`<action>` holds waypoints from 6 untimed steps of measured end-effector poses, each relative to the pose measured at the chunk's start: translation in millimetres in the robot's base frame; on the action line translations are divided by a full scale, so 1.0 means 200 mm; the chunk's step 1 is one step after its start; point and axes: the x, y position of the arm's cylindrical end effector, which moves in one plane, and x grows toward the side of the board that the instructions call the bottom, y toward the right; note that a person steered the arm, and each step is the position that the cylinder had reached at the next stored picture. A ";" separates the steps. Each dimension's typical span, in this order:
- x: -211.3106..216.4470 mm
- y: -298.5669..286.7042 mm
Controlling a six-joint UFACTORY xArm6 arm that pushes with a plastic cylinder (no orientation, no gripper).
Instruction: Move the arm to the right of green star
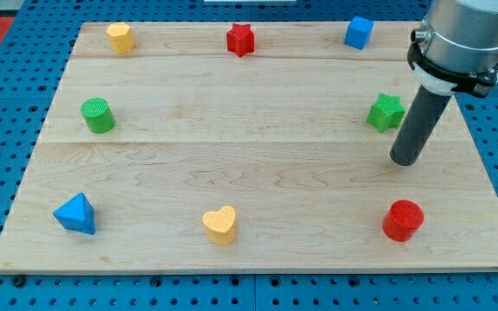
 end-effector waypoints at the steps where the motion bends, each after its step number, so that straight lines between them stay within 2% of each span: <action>1: -0.04 0.12; 5: -0.06 0.45; 6: -0.27 0.44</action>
